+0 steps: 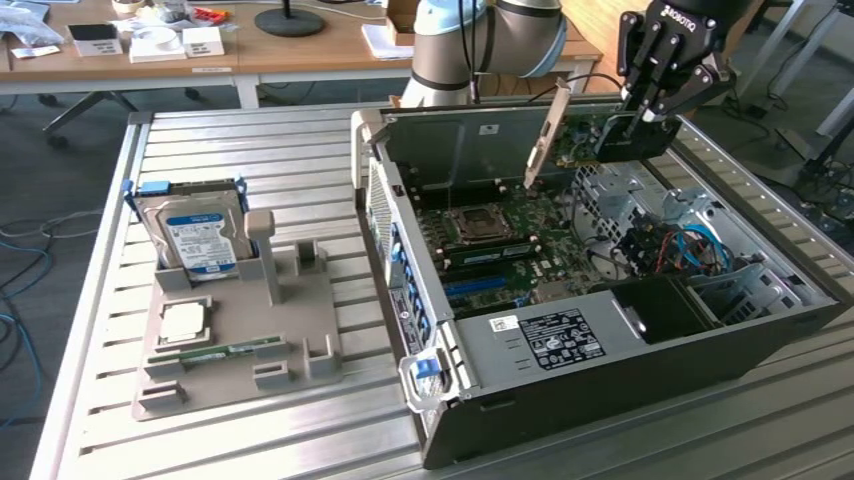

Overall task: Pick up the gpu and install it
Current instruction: 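Insert the gpu into the slot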

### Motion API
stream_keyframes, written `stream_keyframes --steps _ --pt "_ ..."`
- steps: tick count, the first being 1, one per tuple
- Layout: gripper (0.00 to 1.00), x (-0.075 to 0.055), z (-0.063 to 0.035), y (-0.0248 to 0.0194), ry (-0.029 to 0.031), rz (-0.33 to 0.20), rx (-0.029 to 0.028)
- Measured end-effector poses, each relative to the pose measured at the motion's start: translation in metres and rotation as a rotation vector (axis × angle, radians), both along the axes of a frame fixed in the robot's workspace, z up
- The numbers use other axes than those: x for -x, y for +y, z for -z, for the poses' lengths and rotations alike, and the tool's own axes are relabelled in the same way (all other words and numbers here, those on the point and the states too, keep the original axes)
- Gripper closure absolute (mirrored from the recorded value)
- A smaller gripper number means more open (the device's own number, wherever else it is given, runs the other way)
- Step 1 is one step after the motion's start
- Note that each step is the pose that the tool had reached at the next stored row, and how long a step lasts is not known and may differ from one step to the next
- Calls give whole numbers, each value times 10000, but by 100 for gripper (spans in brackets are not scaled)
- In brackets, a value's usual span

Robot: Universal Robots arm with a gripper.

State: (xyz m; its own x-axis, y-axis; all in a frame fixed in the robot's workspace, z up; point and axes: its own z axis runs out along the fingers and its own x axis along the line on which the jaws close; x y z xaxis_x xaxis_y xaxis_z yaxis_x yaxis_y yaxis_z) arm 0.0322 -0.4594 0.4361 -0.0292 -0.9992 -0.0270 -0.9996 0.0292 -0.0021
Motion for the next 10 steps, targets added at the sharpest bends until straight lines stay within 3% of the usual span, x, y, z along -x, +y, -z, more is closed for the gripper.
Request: stream_keyframes --steps 10 --pt "73 0 13 -5 0 0 1"
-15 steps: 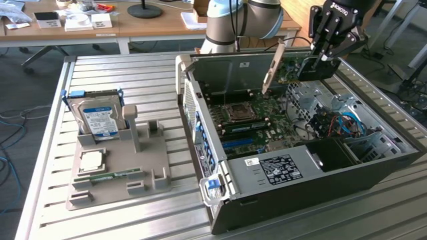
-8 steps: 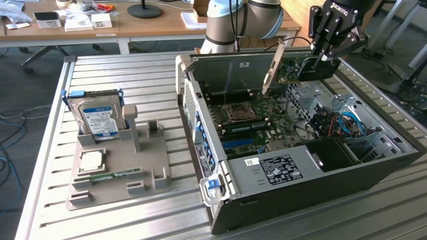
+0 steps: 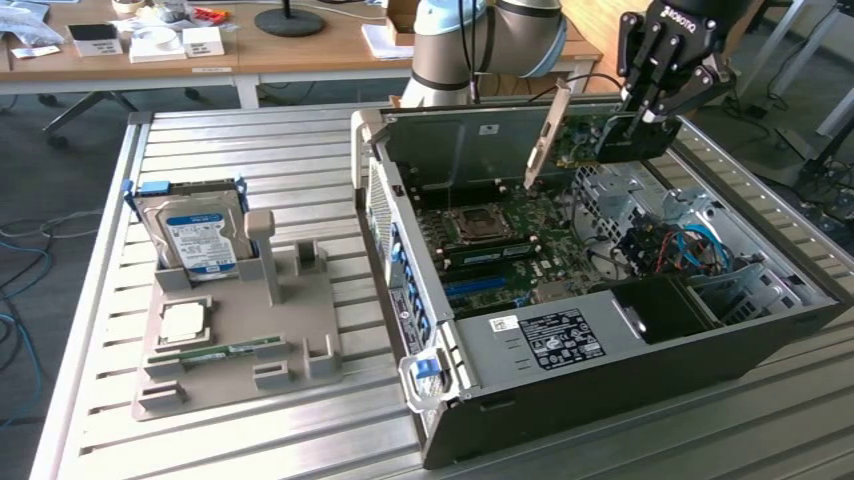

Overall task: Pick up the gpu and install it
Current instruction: 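Insert the gpu into the slot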

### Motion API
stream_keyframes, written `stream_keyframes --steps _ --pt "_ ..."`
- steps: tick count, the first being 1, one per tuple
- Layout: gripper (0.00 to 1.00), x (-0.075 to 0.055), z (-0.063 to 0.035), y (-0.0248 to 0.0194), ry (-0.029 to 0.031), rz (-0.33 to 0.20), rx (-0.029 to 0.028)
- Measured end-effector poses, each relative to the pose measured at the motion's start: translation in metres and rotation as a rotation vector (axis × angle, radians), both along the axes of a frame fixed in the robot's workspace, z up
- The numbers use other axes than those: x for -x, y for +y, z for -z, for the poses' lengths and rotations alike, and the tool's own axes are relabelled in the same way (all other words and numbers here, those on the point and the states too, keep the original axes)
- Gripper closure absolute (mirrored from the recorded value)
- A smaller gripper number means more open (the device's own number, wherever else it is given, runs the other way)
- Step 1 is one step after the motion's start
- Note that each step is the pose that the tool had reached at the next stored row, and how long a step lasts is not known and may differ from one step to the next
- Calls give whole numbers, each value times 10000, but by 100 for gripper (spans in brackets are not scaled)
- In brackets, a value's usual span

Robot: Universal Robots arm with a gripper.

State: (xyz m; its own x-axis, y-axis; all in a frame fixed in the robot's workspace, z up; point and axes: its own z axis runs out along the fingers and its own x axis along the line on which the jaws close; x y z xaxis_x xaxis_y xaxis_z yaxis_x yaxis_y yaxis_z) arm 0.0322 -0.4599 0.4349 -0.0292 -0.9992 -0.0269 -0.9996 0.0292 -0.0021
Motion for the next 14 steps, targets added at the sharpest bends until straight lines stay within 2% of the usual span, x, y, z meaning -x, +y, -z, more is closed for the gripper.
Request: stream_keyframes --steps 3,14 --pt "73 0 32 0 0 -2 -1" --pt "73 2 57 0 0 0 -2"
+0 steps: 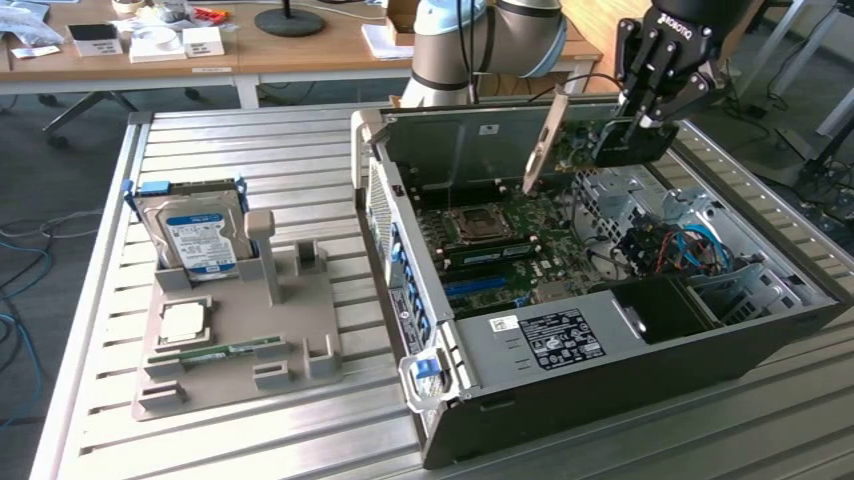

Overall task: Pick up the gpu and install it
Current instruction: 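Insert the gpu into the slot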

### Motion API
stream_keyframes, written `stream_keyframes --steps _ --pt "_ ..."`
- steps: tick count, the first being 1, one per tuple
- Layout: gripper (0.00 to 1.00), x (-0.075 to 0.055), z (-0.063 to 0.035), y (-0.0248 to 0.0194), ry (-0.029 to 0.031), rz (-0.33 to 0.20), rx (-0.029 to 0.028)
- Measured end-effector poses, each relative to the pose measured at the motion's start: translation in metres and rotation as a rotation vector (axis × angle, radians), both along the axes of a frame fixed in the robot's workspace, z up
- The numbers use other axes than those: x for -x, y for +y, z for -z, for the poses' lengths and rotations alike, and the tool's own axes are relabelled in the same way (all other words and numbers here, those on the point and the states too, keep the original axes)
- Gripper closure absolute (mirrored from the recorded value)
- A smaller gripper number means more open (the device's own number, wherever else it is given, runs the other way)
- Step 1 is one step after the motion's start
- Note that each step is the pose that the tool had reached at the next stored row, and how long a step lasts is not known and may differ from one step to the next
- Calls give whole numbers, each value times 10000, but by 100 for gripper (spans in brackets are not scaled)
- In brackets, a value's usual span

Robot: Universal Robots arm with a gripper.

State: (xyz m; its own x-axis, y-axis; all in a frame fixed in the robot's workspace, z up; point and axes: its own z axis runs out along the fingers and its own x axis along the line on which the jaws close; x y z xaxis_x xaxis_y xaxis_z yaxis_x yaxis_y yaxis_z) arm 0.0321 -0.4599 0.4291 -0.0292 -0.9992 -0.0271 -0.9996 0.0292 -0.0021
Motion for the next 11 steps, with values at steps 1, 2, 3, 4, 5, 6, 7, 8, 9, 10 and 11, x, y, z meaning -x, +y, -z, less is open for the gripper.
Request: stream_keyframes --steps 1,2,3,4,5,6,7,8,9,10,11 --pt "73 0 10 0 0 0 0" --pt "73 0 19 0 0 0 0" --pt "73 1 26 0 0 0 1" --pt "73 1 27 0 0 0 1" --pt "73 1 26 0 0 0 2" --pt "73 1 27 0 0 0 2" --pt "73 1 27 0 1 0 2" --pt "73 1 27 0 0 1 2" --pt "73 2 27 0 0 0 2" --pt "73 6 28 0 0 3 1" --pt "73 13 30 0 0 3 -1"
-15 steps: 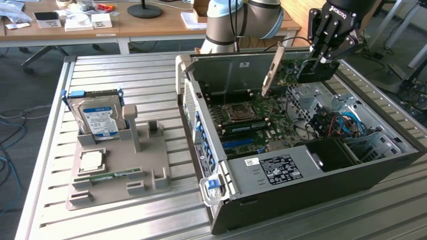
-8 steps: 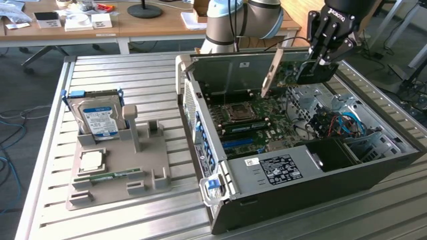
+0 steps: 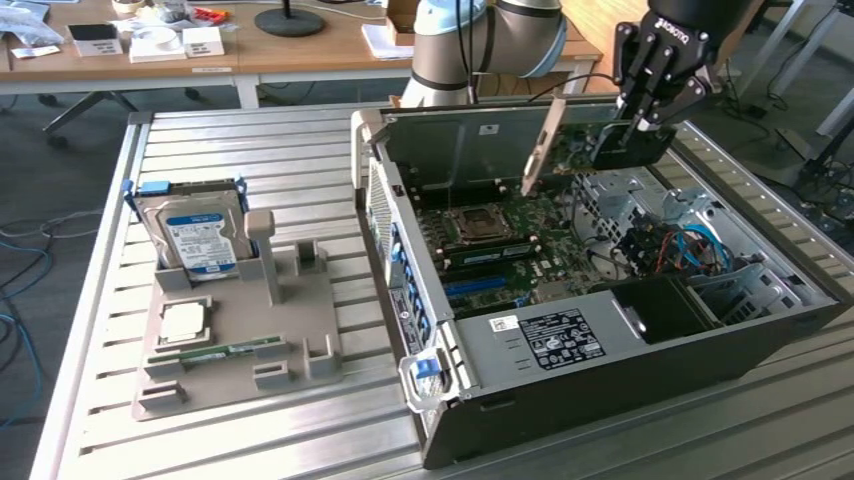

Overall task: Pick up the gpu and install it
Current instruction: 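Insert the gpu into the slot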

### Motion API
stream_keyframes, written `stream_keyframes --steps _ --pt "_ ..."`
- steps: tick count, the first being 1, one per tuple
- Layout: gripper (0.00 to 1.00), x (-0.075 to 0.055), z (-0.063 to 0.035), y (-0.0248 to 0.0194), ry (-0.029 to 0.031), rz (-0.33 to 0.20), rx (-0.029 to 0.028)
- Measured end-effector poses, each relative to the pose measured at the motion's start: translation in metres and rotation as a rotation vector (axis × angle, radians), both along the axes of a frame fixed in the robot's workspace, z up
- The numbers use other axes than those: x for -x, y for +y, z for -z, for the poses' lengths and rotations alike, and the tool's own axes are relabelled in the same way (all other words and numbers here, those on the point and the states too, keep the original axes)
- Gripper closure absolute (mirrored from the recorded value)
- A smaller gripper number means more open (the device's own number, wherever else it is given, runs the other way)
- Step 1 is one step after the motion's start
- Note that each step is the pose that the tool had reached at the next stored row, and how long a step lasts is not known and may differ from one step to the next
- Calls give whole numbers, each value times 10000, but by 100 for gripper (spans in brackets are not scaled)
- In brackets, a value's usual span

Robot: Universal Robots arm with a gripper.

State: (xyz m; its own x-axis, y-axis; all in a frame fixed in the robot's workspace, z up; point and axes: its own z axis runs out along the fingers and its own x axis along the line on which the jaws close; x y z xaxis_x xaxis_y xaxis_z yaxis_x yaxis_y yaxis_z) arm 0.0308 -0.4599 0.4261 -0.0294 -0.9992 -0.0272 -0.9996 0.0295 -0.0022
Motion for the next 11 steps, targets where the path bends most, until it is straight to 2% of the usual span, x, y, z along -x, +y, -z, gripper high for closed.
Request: stream_keyframes --steps 11 --pt "73 17 3 0 1 -3 2"
